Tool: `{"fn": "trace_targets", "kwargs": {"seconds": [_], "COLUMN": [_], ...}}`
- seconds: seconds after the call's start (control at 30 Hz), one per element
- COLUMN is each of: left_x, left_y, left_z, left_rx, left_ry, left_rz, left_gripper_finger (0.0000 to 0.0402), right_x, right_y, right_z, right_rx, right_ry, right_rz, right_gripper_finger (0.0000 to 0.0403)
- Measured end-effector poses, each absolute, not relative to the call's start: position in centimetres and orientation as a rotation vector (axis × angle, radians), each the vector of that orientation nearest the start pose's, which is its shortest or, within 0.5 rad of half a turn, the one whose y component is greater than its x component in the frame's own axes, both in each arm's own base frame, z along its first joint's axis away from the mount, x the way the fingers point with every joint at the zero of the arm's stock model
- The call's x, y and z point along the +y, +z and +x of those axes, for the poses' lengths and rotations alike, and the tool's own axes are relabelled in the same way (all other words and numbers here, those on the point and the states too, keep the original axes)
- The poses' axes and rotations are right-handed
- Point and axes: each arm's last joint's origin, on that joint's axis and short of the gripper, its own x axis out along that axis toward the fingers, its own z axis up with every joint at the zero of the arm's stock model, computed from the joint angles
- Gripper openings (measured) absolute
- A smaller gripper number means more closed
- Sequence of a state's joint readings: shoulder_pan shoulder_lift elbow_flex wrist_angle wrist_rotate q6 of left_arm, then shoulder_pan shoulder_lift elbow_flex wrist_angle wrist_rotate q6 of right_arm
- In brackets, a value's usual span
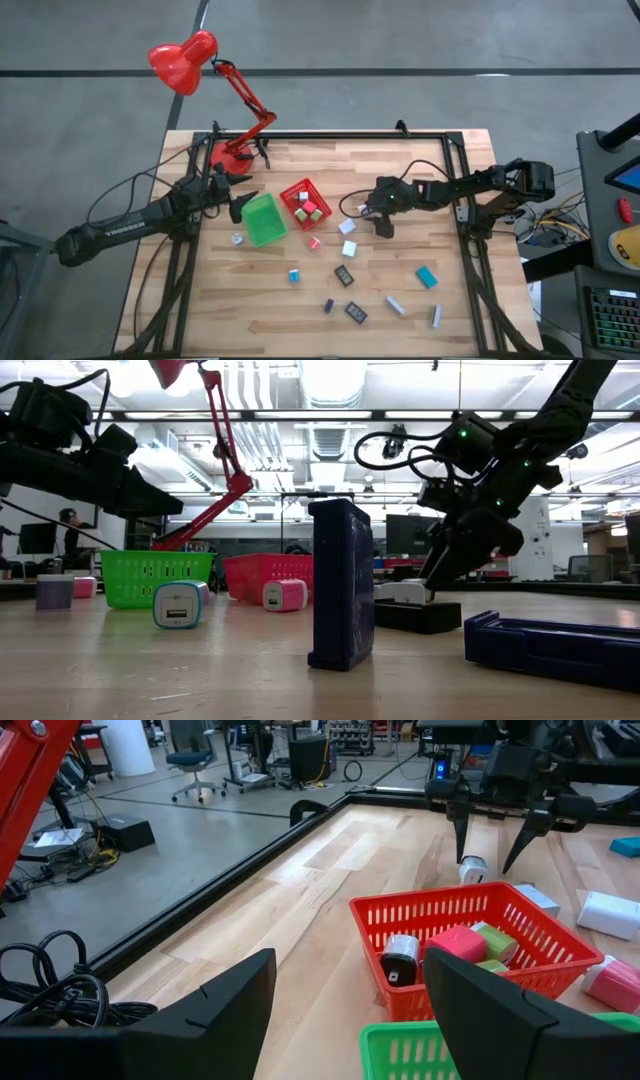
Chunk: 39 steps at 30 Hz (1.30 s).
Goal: Pick & Place Office items
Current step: Put the white black charger adapter into the red bin
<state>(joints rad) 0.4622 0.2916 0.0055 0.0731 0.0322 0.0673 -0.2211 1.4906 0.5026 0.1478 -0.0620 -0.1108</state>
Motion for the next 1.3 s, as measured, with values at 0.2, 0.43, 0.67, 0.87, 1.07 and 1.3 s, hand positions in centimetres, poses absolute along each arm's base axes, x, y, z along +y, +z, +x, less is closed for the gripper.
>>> {"fn": "trace_targets", "kwargs": {"seconds": [0.2,0.43,0.67,0.87,1.07,1.3], "left_x": [5.0,5.0,5.0,5.0,5.0,5.0], "left_y": [14.7,14.7,14.7,14.7,14.7,14.7], "left_z": [10.2,10.2,10.2,10.2,10.2,10.2], "left_rx": [0.223,0.222,0.222,0.222,0.223,0.224], "left_ry": [0.421,0.421,0.421,0.421,0.421,0.421], "left_rz": [0.013,0.014,0.014,0.014,0.013,0.013], "left_gripper_finger": [0.0257,0.0257,0.0257,0.0257,0.0257,0.0257], "right_x": [-5.3,-5.4,-5.5,-6.1,-6.7,-6.7], "right_y": [12.3,12.4,11.3,9.7,10.1,10.4], "right_z": [24.3,24.3,24.6,26.3,26.8,26.7], "right_rx": [0.828,0.821,0.866,0.910,0.895,0.892], "right_ry": [-0.106,-0.115,-0.116,-0.096,-0.083,-0.083], "right_rz": [0.011,0.009,0.021,0.043,0.031,0.020], "right_gripper_finger": [0.0258,0.0255,0.0224,0.0205,0.0203,0.0195]}}
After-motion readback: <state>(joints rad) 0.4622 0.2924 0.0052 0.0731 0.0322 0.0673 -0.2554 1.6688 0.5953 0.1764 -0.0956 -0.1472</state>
